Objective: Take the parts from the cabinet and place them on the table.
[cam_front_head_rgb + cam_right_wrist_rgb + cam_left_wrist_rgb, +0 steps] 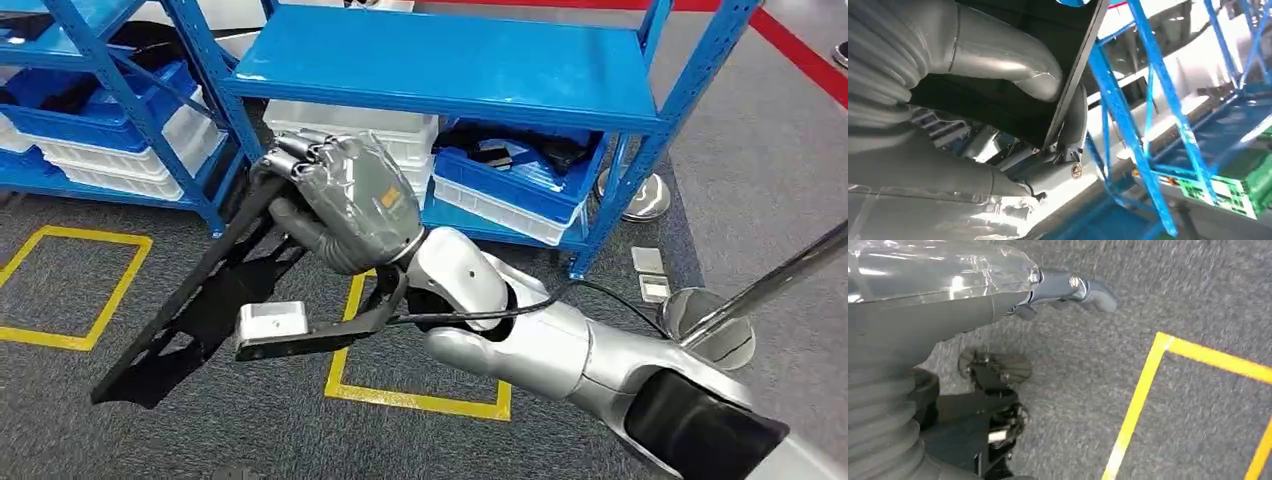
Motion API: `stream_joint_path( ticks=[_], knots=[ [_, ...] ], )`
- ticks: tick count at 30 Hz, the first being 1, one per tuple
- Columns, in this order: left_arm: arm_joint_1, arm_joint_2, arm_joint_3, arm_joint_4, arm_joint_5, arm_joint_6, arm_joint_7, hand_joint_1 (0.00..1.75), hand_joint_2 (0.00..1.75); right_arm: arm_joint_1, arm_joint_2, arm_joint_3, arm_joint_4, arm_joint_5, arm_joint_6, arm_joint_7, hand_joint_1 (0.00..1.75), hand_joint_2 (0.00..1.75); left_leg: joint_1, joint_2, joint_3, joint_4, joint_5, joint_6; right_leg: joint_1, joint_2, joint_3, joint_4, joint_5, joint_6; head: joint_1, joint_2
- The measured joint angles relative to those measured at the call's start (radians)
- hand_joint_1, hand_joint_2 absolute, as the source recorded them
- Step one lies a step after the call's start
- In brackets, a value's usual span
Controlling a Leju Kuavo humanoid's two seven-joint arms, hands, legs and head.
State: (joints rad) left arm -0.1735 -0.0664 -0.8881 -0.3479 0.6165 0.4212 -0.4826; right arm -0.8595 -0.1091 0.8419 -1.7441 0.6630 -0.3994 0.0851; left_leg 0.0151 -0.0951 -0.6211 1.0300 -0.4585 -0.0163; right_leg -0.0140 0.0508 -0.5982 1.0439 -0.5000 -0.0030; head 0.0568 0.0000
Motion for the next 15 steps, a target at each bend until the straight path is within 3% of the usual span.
stream_joint_path(
  ticks=[1,2,3,4,5,6,7,8,10,11,12,15],
  knots=[
    [0.0,0.002,0.0,0.0,0.0,0.0,0.003,0.0,1.75,-0.001,0.0,0.0,0.0,0.002,0.0,0.0,1.75,1.75,-0.002,0.001,-0.001,0.006,-0.007,-0.005,-0.01,-0.014,0.004,-0.01,0.005,-0.009,0.0,0.0],
    [0.0,0.002,0.0,0.0,-0.001,0.0,0.004,0.0,1.75,-0.001,0.0,0.0,0.0,0.004,0.002,0.003,1.75,1.75,-0.007,0.039,-0.005,0.027,-0.022,-0.012,-0.01,-0.022,0.008,-0.013,0.007,-0.012,-0.006,0.0],
    [-0.003,0.002,0.0,0.0,-0.001,0.0,0.005,0.0,1.75,-0.002,-0.001,0.0,0.0,0.008,0.002,0.005,1.75,1.75,-0.006,0.065,-0.029,0.08,-0.057,-0.018,-0.009,-0.034,0.009,-0.013,0.006,-0.018,-0.017,0.0],
    [-0.005,0.002,0.0,0.0,-0.003,0.0,0.006,0.0,1.75,-0.001,-0.001,0.0,0.0,0.008,0.002,0.009,1.75,1.75,-0.002,0.078,-0.066,0.16,-0.097,-0.024,-0.008,-0.045,0.009,-0.012,0.005,-0.019,-0.018,0.0],
    [-0.006,0.002,0.0,0.0,-0.005,0.0,0.008,0.0,1.75,0.001,-0.002,0.0,0.0,0.009,0.002,0.013,1.75,1.75,-0.001,0.084,-0.108,0.251,-0.136,-0.027,-0.007,-0.057,0.009,-0.012,0.004,-0.02,-0.019,0.0],
    [-0.005,0.002,0.0,0.0,-0.006,0.0,0.008,0.0,1.75,0.003,-0.003,0.0,0.0,0.01,0.002,0.014,1.75,1.75,0.0,0.086,-0.134,0.306,-0.148,-0.029,-0.007,-0.068,0.009,-0.012,0.004,-0.021,-0.019,0.0],
    [-0.004,0.002,0.0,0.0,-0.006,0.0,0.009,0.0,1.75,0.005,-0.003,0.0,0.0,0.011,0.002,0.016,1.75,1.75,0.001,0.087,-0.137,0.312,-0.137,-0.029,-0.007,-0.078,0.009,-0.012,0.003,-0.021,-0.02,0.0],
    [-0.004,0.002,0.0,0.0,-0.006,0.0,0.009,0.0,1.75,0.006,-0.003,0.0,0.0,0.011,0.001,0.018,1.75,1.75,0.001,0.088,-0.116,0.272,-0.108,-0.027,-0.006,-0.087,0.01,-0.011,0.002,-0.02,-0.019,0.0],
    [-0.006,0.002,0.0,0.0,-0.006,0.0,0.009,0.0,1.75,0.005,-0.003,0.0,0.0,0.012,0.001,0.019,1.75,1.75,-0.001,0.102,-0.023,0.094,-0.02,-0.019,-0.006,-0.103,0.017,-0.011,-0.002,-0.016,-0.02,0.0],
    [-0.006,0.002,0.0,0.0,-0.006,0.0,0.009,0.0,1.75,0.004,-0.003,0.0,0.0,0.014,0.0,0.019,1.75,1.75,-0.006,0.139,0.015,0.008,0.0,-0.011,-0.005,-0.109,0.021,-0.013,-0.005,-0.012,-0.02,0.0],
    [-0.009,0.002,0.0,0.0,-0.006,0.0,0.009,0.0,1.75,0.004,-0.003,0.0,0.0,0.014,0.0,0.019,1.75,1.75,-0.019,0.156,0.021,-0.007,-0.008,-0.004,0.003,-0.115,0.019,-0.009,-0.008,-0.007,-0.021,0.0],
    [-0.006,0.003,0.0,0.0,-0.006,0.0,0.009,0.0,1.75,0.004,-0.003,0.0,0.0,0.014,-0.001,0.02,1.75,1.75,-0.02,0.129,0.012,-0.005,-0.007,0.009,0.002,-0.136,0.024,-0.018,-0.007,0.003,-0.019,0.0]
  ],
)
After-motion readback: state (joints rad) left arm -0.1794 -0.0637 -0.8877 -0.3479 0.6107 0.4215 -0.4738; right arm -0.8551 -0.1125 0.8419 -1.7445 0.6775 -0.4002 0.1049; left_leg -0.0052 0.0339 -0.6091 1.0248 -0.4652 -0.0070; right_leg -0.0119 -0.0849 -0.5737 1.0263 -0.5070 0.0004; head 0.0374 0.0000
